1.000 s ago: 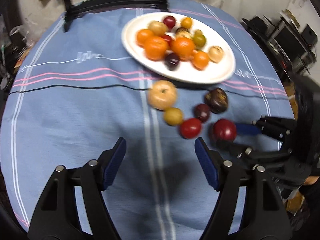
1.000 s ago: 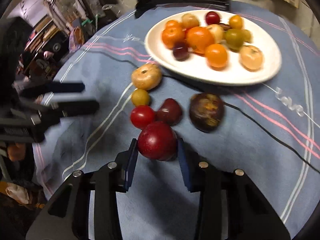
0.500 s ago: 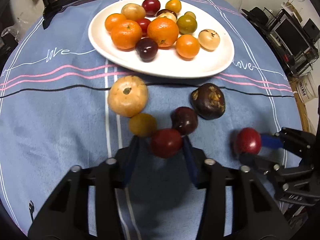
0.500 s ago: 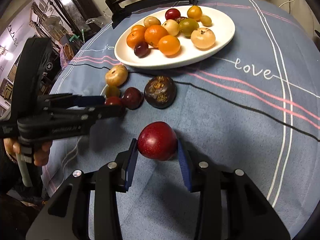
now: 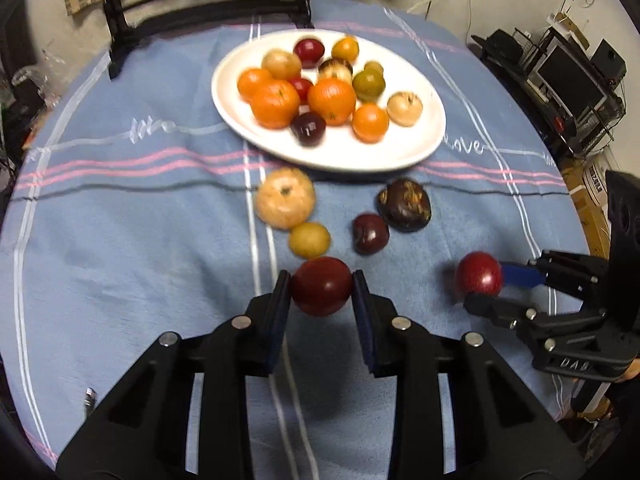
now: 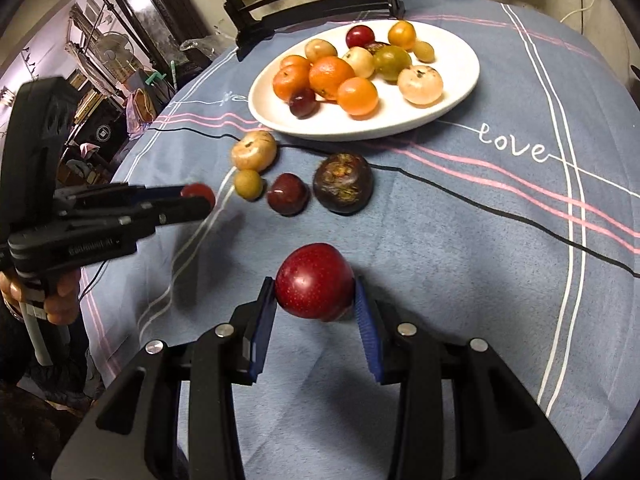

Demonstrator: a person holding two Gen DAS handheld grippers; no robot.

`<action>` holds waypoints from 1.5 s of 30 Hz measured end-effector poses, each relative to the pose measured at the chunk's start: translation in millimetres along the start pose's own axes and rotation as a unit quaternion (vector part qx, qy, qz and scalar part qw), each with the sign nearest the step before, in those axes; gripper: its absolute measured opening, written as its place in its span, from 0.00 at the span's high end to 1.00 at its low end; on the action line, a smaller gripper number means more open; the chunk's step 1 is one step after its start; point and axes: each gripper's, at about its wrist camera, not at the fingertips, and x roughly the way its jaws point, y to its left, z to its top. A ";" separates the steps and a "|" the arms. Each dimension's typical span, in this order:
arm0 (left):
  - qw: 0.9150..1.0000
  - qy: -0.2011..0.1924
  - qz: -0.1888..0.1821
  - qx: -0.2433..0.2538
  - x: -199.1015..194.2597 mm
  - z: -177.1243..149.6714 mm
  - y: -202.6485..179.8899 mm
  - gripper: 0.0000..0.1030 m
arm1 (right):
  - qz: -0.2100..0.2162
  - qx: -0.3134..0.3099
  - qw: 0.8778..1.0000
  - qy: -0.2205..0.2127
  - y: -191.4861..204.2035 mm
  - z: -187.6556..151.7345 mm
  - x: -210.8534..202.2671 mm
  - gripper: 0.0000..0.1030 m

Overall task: Organize fruits
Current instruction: 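Lower the plum and tomato onto the plate and open both grippers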

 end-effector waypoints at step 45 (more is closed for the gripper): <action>0.996 -0.048 0.053 0.053 42.3 167.2 -6.7 0.70 | -0.016 -0.030 0.996 -0.083 -38.9 200.3 -4.2 0.62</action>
